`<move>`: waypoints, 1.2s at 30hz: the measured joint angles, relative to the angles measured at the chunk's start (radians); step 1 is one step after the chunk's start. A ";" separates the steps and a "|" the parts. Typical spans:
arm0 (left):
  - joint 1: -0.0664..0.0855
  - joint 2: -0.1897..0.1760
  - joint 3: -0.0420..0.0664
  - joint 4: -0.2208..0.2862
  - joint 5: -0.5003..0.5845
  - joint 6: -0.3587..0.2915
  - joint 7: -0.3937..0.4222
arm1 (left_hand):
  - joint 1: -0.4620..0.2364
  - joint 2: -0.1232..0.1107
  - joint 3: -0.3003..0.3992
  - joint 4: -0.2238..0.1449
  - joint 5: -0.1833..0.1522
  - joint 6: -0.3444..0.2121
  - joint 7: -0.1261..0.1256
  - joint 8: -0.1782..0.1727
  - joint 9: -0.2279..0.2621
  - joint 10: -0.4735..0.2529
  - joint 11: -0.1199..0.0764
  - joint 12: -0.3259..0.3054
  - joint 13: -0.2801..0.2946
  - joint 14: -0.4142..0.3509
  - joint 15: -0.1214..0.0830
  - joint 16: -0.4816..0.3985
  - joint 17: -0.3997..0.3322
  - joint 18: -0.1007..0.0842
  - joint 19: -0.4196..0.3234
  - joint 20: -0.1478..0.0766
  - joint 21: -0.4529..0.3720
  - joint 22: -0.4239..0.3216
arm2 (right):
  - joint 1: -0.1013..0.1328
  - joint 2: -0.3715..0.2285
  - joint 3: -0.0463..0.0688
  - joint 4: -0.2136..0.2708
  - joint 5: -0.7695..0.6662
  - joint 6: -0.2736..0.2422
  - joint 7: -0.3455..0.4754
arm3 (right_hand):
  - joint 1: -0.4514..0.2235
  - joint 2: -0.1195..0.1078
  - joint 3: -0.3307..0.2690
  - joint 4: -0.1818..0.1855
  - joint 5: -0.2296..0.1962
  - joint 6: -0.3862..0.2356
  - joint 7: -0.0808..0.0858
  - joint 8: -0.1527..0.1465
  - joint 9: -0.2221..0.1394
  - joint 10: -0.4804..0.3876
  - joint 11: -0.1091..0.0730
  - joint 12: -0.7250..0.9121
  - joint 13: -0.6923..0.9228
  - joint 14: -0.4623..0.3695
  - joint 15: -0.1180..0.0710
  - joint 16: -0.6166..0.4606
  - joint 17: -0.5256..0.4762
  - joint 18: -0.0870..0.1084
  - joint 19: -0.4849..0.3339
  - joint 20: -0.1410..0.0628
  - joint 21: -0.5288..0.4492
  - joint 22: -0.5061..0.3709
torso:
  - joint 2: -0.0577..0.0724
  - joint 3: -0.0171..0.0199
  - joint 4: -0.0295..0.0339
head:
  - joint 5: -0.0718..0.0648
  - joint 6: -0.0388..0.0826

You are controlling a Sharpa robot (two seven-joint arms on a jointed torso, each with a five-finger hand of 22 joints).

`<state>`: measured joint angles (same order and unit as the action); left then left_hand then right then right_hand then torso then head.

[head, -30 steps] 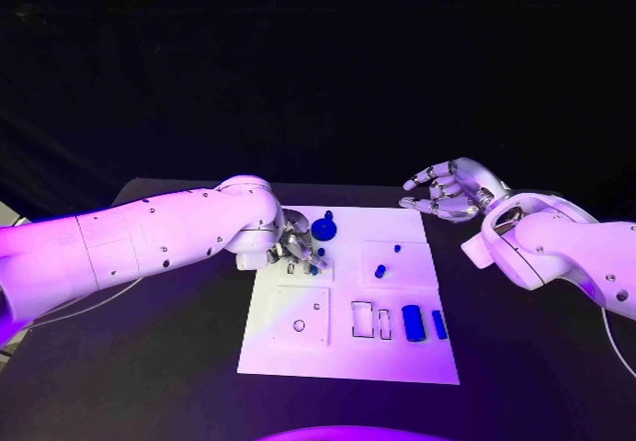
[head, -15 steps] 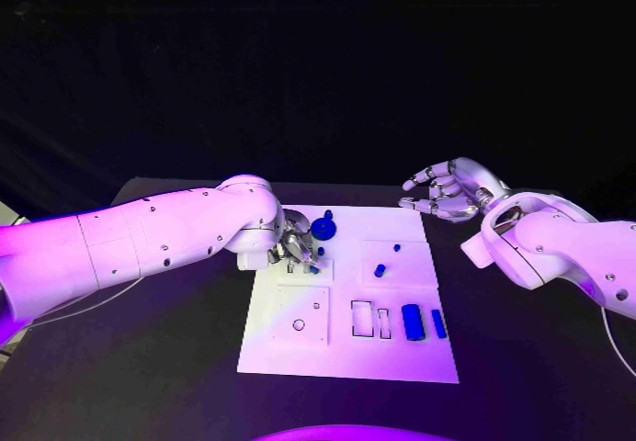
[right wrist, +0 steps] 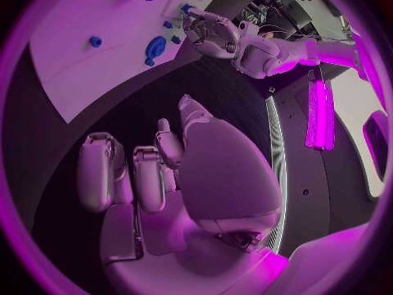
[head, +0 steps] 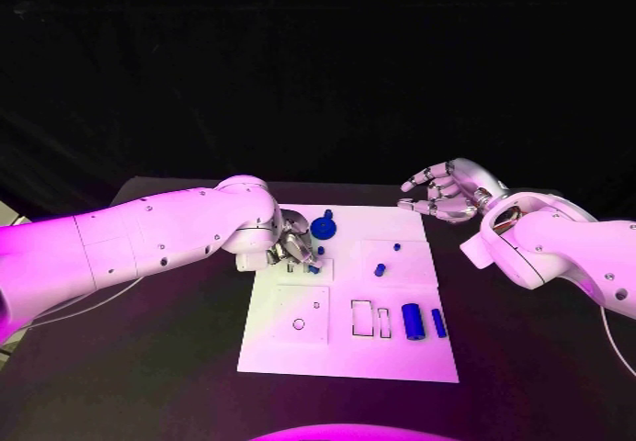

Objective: Assemble the parts on the task board

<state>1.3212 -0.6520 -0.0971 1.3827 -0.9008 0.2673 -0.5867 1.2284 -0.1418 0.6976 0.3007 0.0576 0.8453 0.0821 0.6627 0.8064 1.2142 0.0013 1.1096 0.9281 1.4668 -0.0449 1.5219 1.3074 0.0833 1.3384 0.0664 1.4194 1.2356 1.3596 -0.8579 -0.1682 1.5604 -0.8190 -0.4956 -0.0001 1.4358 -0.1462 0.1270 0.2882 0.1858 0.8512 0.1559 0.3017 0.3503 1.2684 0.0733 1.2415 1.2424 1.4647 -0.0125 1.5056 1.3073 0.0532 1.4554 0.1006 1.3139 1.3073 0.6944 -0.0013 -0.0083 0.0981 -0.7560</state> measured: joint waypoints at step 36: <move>-0.060 -0.115 -0.006 0.169 -0.183 -0.323 0.041 | -0.145 -0.056 0.053 -0.060 0.283 0.058 -0.036 0.032 0.069 0.093 -0.027 0.036 0.050 0.000 -0.028 0.010 0.001 -0.031 0.090 -0.032 0.063 0.073 | -0.008 -0.020 -0.001 -0.008 0.000 0.022 -0.007 | 0.000 0.000 0.000 0.000 0.004 0.000 0.000 0.004 -0.001 0.000 0.000 0.000 -0.002 0.000 0.000 -0.004 0.000 0.000 0.000 0.000 -0.005 0.000 | 0.000 0.0004 0.0012 | 0.009 -0.016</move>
<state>1.2613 -0.7673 -0.1032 1.5520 -1.0836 -0.0558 -0.5456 1.0836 -0.1979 0.7506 0.2410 0.3402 0.9036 0.0462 0.6948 0.8757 1.3072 -0.0262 1.1455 0.9778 1.4670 -0.0732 1.5324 1.3080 0.0521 1.4279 0.0341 1.4822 1.3081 1.3512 -0.8778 -0.1687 1.5528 -0.8192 -0.4737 -0.0072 1.4358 -0.1462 0.1271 0.2882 0.1900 0.8513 0.1559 0.3057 0.3493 1.2685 0.0733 1.2416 1.2401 1.4647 -0.0125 1.5017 1.3078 0.0532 1.4554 0.1006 1.3091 1.3077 0.6945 -0.0010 -0.0071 0.1069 -0.7723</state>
